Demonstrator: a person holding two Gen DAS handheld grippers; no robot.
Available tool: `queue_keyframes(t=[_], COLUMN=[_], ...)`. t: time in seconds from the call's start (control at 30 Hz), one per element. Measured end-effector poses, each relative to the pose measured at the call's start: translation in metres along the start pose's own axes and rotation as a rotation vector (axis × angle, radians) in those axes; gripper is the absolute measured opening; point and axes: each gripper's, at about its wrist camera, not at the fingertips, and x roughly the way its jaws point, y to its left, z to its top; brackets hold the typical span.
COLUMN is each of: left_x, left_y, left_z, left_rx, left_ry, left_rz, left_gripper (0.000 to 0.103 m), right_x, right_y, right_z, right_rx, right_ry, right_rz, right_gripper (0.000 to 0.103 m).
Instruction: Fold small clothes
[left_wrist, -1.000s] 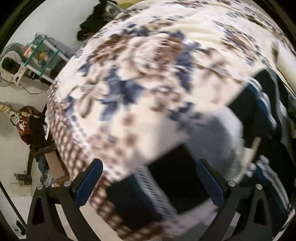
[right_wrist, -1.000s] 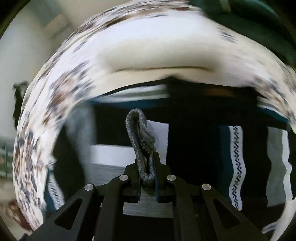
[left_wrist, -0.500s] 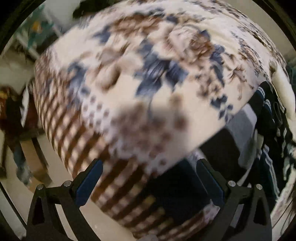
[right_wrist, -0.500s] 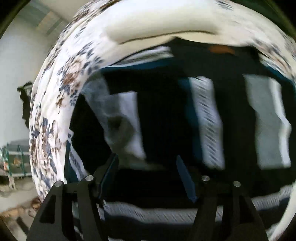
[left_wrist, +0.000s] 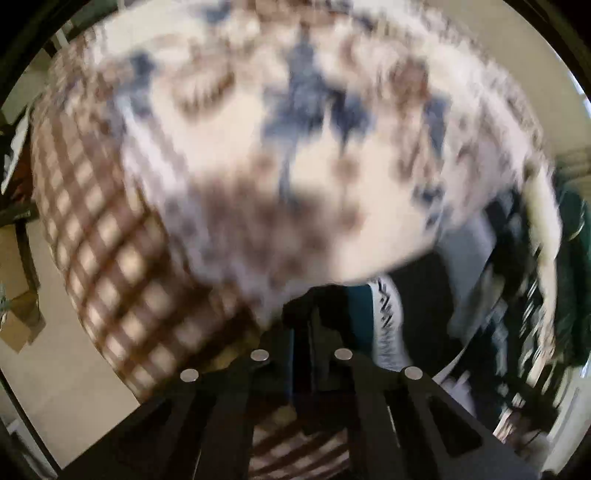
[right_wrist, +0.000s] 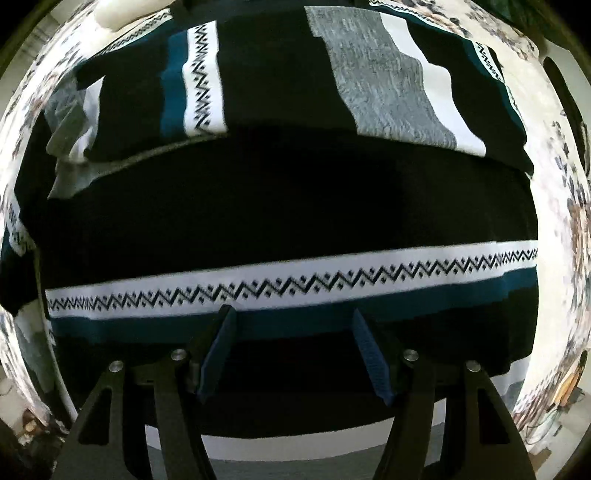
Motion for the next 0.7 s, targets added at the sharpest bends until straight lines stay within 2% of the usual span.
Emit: queue_keyframes(t=[0.17, 0.3, 0.43, 0.53, 0.63, 0.7], left_x=[-0.057, -0.057, -0.035, -0.016, -0.016, -0.02], left_y=[0.023, 0.058, 0.078, 0.095, 0.109, 0.117], left_z=[0.07, 0.12, 0.153, 0.159, 0.146, 0.129], left_rx=[-0.095, -0.179, -0.243, -0.316, -0.404, -0.459], left_ry=[-0.2, -0.299, -0.283, -0.213, -0.186, -0.183], left_rz=[-0.052, -0.098, -0.153, -0.214, -0.23, -0.241], left_gripper=[0.004, 0.004, 0.008, 0.011, 0.028, 0.064], right_x=[-0.011, -0.016, -0.009, -0.009, -0.015, -0.021], right_y=[0.014, 0.03, 0.043, 0.042, 0.034, 0.024], right_z=[-0.007, -0.008, -0.005, -0.004, -0.003, -0.004], right_rx=[-0.028, -0.056, -0.031, 0.017, 0.048, 0.07], right_ry=[-0.032, -0.095, -0.114, -0.118, -0.121, -0.141], right_rz=[0.026, 0.036, 0.053, 0.074, 0.107, 0.103], right_gripper=[0.067, 0.067, 0.067, 0.067, 0.067, 0.069])
